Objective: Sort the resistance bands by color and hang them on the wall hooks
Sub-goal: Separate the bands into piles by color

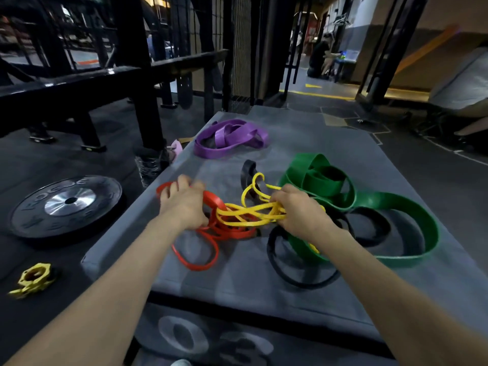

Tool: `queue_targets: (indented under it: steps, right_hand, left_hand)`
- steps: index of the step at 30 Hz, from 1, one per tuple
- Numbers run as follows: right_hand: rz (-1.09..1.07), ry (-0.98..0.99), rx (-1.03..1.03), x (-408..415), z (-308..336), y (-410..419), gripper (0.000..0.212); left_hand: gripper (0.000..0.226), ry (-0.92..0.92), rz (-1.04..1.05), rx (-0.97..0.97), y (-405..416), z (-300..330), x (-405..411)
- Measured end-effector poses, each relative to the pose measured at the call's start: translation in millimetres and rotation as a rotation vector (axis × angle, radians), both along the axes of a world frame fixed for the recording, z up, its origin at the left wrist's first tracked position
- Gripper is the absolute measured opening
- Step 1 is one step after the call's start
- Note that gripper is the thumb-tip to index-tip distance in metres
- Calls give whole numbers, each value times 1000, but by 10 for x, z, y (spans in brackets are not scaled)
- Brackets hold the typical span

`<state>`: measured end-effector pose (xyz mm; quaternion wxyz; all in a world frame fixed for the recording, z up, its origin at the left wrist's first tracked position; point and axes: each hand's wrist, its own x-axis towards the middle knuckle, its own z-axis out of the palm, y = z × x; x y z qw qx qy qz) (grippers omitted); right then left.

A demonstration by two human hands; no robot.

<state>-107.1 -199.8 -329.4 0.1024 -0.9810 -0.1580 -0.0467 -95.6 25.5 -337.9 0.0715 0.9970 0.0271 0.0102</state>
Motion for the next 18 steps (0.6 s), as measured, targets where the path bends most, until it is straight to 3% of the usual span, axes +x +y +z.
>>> queue_targets:
  steps: [4,7,9,12,15,18]
  right_hand:
    - [106,175,-150,10,-7,-54,58]
    - [154,281,-209,-23,85,-118,65]
    - [155,327,8,-11,125,-128,52]
    - [-32,242,445,162,176,-105,39]
    - [-165,45,451,444,154,-62,23]
    - [-282,38,338,716,65,-52,25]
  left_hand:
    - [84,-105,-272,83,-75,-60,18]
    - [62,-87,-351,98,-112,-37,52]
    - [41,-63,-339,58,-89,-19,89]
    - [23,-53,-316,34,-47,-11,117]
    - [19,-47,-331,35,-23,-23,97]
    - [10,-33,-337,-21,10,-60,96]
